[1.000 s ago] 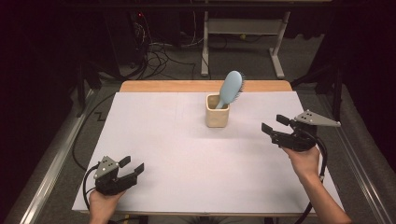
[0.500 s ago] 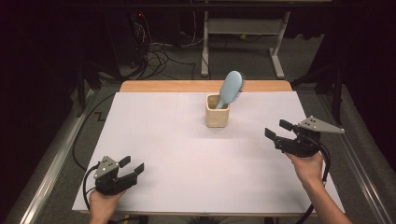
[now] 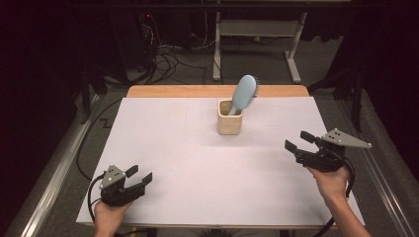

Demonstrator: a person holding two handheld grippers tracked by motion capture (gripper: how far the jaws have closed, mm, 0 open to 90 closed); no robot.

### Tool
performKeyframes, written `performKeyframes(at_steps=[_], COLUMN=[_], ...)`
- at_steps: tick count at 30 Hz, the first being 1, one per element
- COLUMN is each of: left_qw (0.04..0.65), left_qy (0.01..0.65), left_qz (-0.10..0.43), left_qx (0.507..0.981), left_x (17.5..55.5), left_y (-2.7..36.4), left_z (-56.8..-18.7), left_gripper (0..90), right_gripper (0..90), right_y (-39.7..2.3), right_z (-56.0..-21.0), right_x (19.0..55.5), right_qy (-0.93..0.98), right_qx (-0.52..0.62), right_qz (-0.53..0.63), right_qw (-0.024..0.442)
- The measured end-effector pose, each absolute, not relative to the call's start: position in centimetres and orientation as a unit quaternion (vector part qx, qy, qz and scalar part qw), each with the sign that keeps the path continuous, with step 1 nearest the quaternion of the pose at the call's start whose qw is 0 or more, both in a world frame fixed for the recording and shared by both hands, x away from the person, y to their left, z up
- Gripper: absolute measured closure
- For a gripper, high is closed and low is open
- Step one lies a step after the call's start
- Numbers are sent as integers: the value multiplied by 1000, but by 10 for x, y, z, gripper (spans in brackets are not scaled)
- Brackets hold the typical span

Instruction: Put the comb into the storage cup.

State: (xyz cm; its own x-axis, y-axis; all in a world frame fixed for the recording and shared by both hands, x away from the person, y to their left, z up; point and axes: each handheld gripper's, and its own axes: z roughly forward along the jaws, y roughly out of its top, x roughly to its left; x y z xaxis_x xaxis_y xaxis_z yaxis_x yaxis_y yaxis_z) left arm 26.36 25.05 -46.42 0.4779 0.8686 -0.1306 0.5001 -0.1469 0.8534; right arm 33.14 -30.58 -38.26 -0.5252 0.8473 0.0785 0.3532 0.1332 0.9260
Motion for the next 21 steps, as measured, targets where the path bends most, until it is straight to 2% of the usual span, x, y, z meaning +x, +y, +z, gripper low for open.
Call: performKeyframes(at_steps=[21], left_qw=[455], left_qy=[469], left_qz=[203], left_qx=[730], left_x=[263], left_y=[250], left_z=[-464], left_gripper=[373], right_gripper=[289], right_y=[-313], right_z=[-389], right_x=[318], right_qy=[705], right_qx=[422], right_qz=[512], right_qw=[250])
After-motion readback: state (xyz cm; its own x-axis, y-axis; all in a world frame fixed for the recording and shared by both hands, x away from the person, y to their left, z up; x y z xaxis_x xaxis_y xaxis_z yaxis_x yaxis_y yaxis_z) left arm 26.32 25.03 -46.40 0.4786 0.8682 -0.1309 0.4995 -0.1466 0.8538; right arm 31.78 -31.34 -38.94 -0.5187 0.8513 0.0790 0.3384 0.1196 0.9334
